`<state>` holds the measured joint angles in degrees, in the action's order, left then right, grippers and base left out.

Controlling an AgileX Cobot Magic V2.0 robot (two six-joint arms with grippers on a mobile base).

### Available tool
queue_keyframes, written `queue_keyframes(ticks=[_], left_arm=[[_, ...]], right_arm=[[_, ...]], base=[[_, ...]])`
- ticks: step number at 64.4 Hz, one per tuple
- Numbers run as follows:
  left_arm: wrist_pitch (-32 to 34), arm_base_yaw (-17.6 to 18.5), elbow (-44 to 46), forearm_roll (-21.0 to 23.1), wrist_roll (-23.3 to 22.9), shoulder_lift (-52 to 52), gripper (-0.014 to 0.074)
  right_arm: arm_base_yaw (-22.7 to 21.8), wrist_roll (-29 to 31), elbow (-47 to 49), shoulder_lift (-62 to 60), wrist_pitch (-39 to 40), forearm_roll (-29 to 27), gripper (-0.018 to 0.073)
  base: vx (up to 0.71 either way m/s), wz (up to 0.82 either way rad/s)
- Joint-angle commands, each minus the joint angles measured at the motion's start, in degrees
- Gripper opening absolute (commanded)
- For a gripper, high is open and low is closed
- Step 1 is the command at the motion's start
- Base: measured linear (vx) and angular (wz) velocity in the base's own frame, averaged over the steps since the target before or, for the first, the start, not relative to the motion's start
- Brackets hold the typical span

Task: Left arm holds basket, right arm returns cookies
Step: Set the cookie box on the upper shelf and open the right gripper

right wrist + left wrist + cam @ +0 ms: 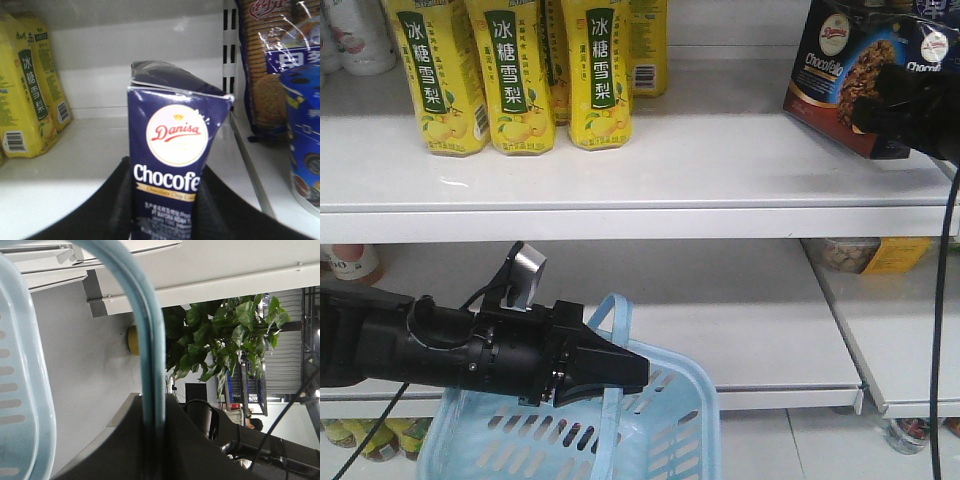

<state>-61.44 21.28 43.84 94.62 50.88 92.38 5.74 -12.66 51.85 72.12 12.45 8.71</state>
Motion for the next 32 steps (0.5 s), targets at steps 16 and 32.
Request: queue_keyframes(ticks=[16, 32], left_arm=[[-3.13, -0.02, 1.97, 4.68, 1.97, -2.65, -0.0006], [-3.13, -0.02, 1.97, 4.68, 1.97, -2.65, -0.0006]], right_arm=[[-0.36, 0.53, 1.89, 2.33, 6.22, 2.06, 0.0251], [0.02, 0.32, 1.89, 2.33, 6.02, 1.81, 0.0466]], base=[[0.00, 0.00], [0.00, 0.00]])
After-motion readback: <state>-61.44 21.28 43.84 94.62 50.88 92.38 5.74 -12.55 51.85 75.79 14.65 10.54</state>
